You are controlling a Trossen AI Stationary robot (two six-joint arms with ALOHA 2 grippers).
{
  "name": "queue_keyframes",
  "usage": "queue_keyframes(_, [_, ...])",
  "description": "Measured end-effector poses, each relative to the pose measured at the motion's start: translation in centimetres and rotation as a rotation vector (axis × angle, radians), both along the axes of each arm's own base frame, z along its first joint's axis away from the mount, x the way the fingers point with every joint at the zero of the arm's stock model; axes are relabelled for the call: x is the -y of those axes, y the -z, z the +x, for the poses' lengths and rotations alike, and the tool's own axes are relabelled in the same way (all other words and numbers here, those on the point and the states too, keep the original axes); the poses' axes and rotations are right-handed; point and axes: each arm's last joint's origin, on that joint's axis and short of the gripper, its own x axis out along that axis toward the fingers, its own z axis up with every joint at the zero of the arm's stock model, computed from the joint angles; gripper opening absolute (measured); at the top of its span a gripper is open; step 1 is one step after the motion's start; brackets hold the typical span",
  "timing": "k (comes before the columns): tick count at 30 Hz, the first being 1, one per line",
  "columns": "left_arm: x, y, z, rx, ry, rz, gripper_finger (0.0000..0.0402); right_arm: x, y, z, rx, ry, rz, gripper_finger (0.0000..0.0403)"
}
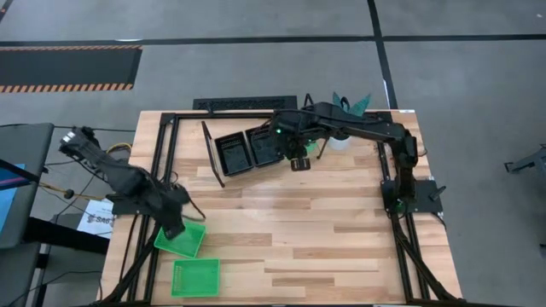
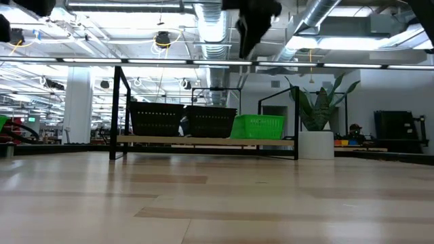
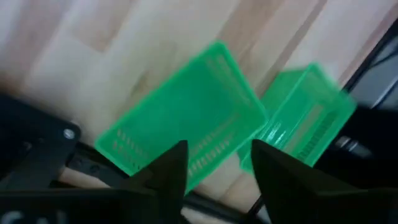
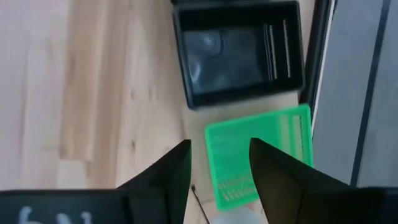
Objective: Stack baskets on shelf by color
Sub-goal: Stack the top green bin on the green bin on the shelf
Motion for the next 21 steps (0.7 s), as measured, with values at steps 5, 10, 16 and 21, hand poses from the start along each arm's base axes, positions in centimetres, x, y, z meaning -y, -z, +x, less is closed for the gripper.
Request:
queue_keyframes(5, [2.9, 1.5, 2.2, -0.028, 0.124, 0.019, 0.0072, -2.0, -0.8, 0.2, 0.042, 0.009, 0.016, 0.0177])
queue_keyframes(10, [5.8, 2.4, 2.9, 0.027, 0.234, 0.008, 0.0008, -4.3, -1.0, -0.1, 0.03, 0.096, 0.071, 0.0176])
queue_keyframes(16, [8.6, 3.0, 2.0, 0.088, 0.332, 0.036, 0.0004, -8.0, -0.8, -0.2, 0.029, 0.128, 0.117, 0.0176])
queue_keyframes(21, [10.2, 4.1, 1.7, 0.057, 0.382, 0.068, 0.0062, -11.1, -0.8, -0.4, 0.02, 0.038, 0.11, 0.0175])
